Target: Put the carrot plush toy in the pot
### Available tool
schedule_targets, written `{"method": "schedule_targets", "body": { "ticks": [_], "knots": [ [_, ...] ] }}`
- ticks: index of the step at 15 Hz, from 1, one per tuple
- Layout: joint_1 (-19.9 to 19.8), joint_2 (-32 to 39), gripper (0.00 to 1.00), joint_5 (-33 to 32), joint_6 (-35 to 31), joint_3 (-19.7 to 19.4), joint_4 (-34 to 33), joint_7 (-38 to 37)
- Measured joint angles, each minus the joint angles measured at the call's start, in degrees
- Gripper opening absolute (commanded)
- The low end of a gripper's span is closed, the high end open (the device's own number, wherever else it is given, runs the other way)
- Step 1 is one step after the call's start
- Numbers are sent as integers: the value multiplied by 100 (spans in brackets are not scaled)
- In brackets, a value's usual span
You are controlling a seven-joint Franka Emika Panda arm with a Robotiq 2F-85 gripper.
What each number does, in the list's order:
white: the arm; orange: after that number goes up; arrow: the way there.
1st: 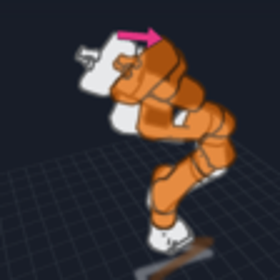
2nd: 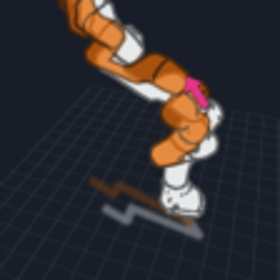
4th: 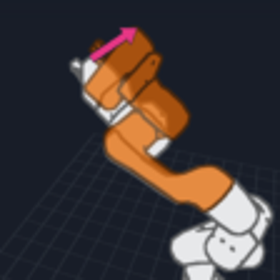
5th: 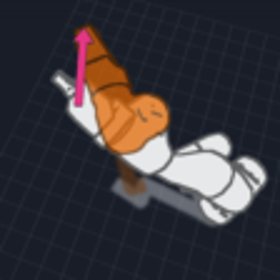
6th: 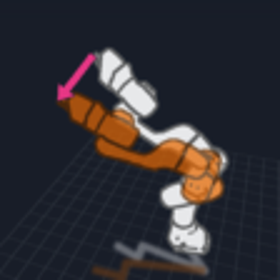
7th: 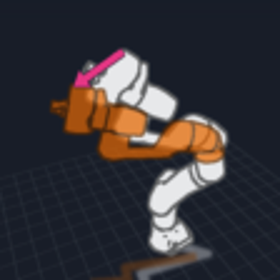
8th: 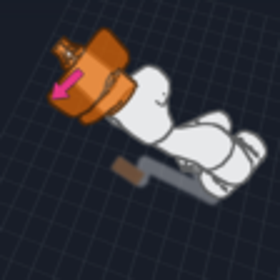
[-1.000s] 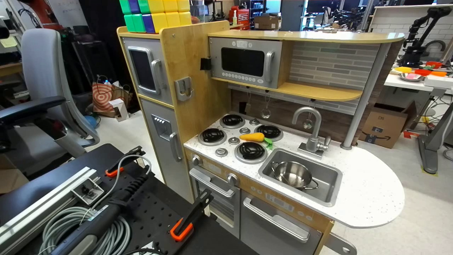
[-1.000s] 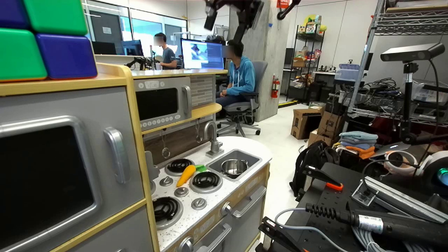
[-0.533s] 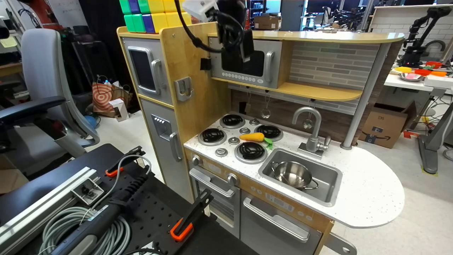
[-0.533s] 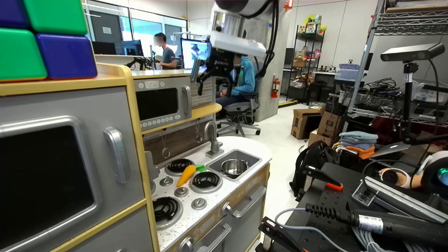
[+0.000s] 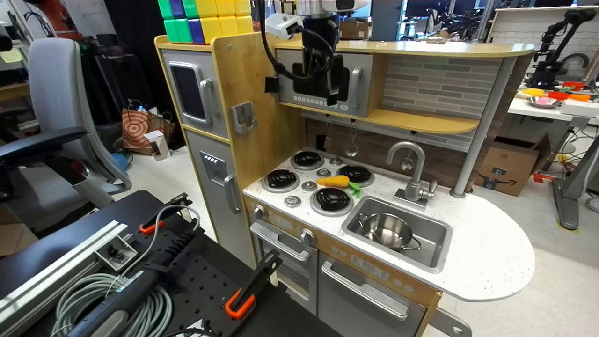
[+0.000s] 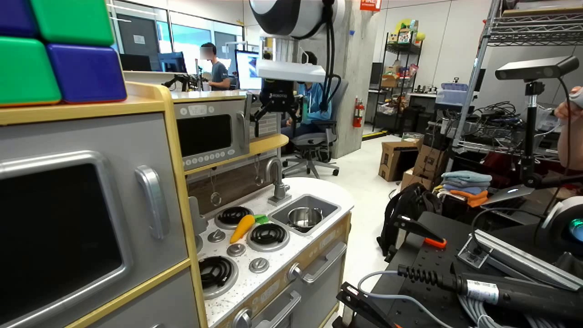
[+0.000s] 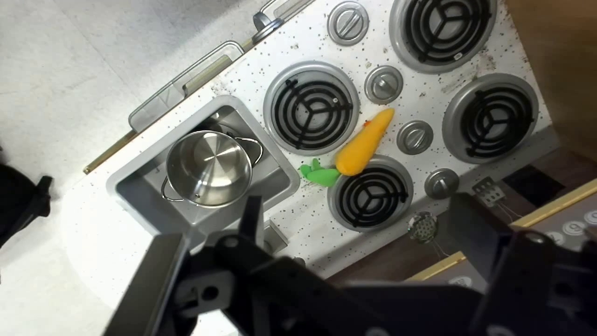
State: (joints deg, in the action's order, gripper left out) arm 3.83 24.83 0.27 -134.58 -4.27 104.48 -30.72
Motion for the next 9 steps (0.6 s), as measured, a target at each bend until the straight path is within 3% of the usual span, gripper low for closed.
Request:
{"method": "schedule_targets", "body": {
  "ticks": [4,9],
  "knots": [
    [-1,26,100,32,-148,-12,12,-143],
    [175,705,100,-14,-879,-248,-83,-1413]
  ]
}}
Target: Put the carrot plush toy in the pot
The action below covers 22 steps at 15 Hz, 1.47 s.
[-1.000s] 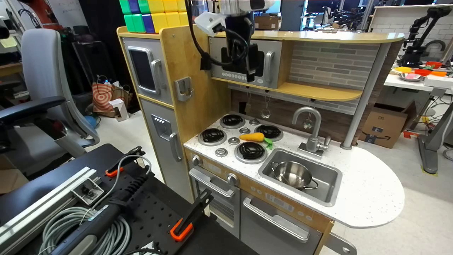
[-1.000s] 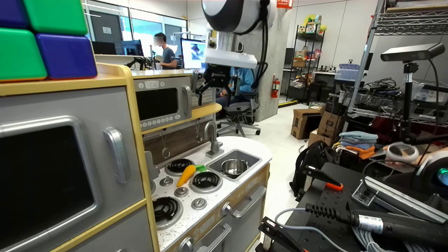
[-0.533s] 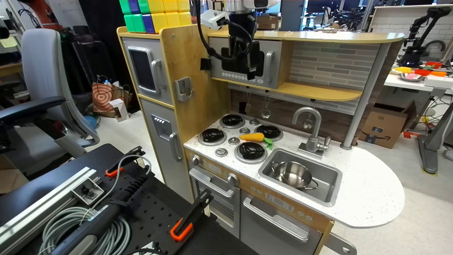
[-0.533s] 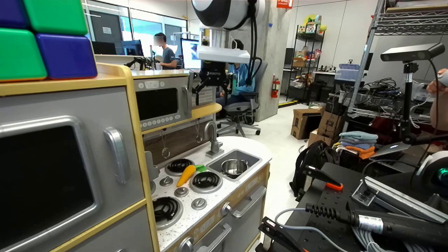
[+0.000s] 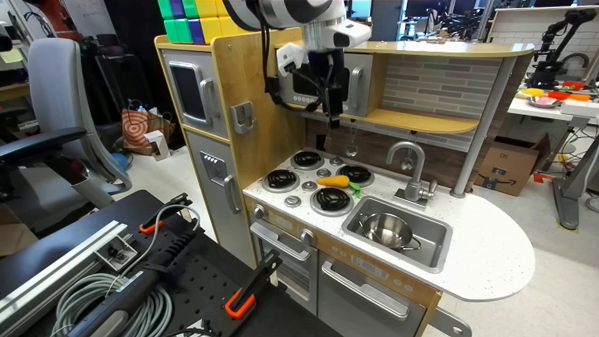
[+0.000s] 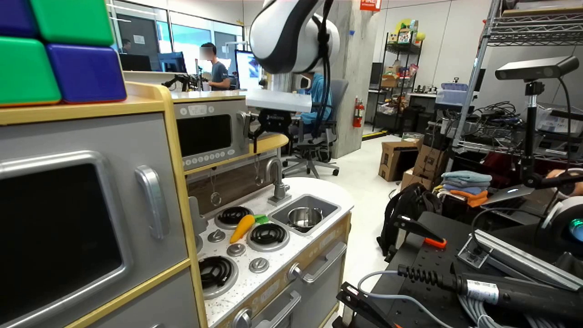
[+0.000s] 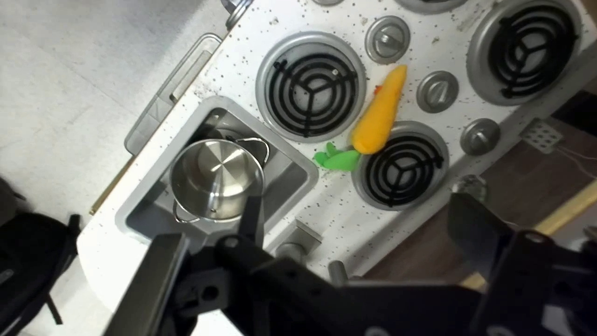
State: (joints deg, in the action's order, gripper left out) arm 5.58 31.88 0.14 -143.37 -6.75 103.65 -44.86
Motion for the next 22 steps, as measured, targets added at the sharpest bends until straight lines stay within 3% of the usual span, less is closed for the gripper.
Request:
{"method": "schedule_targets", "body": {
  "ticks": [6,13,17,22],
  "knots": [
    [385,1902,100,-30,31,-248,-1203,-1262],
    [362,3528,100,-24,53,-248,-3029,-1333],
    [337,3955,100,-24,202,-254,-3614,-1333],
    [339,3993,100,-24,208,-257,-3671,-1333]
  ]
}}
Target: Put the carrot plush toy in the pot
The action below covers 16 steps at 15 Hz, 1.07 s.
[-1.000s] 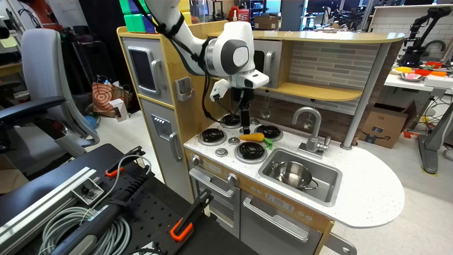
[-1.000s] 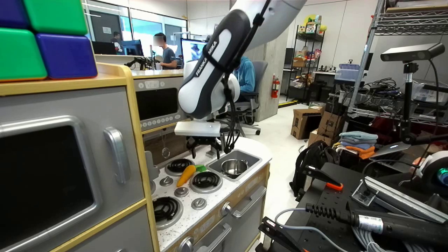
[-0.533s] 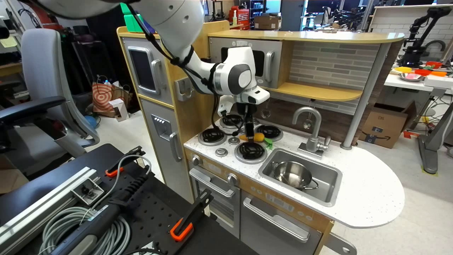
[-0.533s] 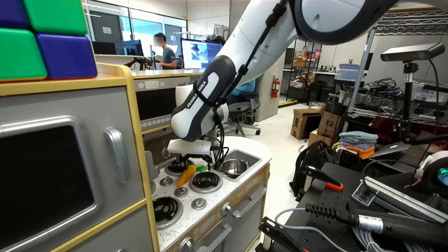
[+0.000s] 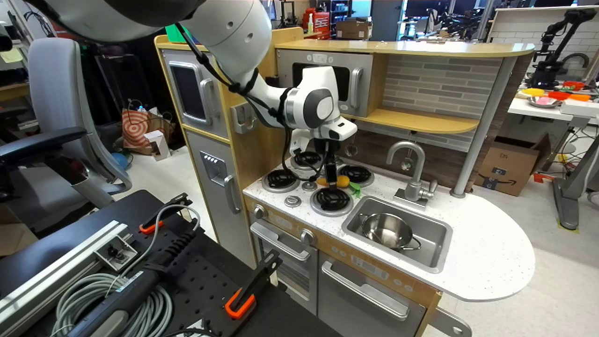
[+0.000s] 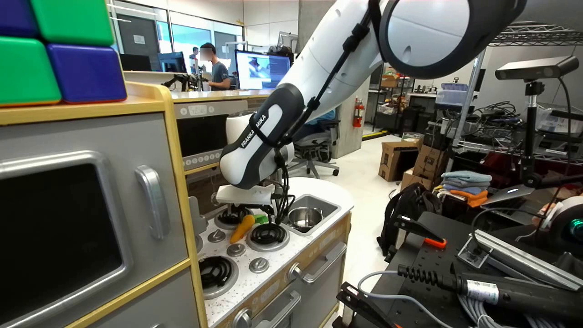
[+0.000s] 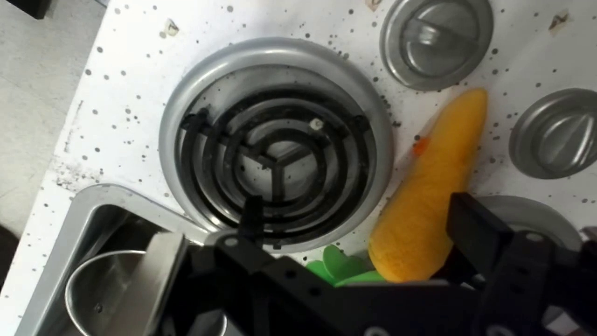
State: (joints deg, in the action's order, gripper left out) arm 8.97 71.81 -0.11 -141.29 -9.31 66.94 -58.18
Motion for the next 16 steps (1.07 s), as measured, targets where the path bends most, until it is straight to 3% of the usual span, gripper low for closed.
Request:
{"method": "schedule_targets", "body": {
  "ticks": [12,14,16],
  "knots": [
    [-4,533,100,5,-14,-55,-831,-246],
    [-12,669,72,5,8,-106,-1032,-351],
    [-37,817,58,4,43,-156,-1227,-448]
  ]
}}
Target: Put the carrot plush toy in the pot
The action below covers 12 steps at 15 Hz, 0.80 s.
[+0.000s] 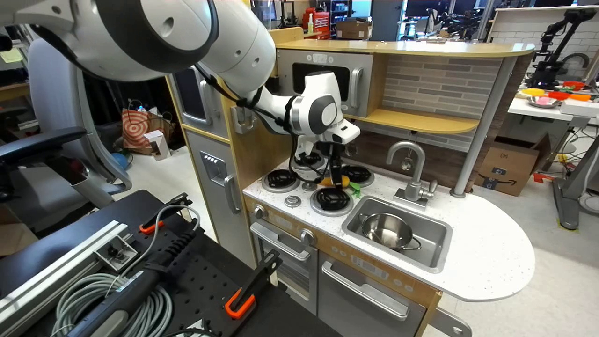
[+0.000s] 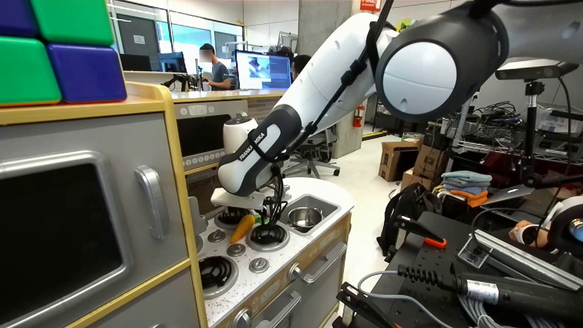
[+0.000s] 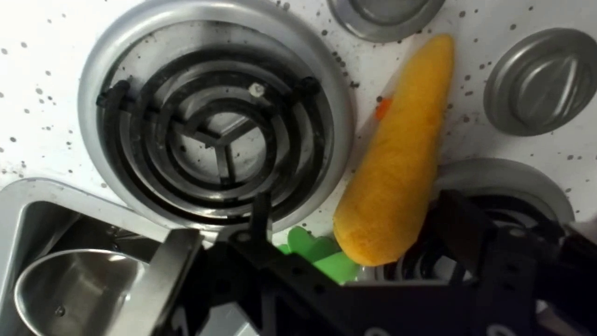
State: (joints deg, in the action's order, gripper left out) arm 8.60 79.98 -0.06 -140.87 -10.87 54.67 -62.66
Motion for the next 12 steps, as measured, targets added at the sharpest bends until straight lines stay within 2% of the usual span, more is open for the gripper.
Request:
{"method": "schedule_targets", "body": {
  "ticks": [2,8,12],
  "knots": [
    [-32,140,40,-2,18,-34,-178,-75],
    [-91,260,0,-5,258,-53,-488,-99],
    [-114,192,2,-4,-29,-52,-401,81]
  ]
}}
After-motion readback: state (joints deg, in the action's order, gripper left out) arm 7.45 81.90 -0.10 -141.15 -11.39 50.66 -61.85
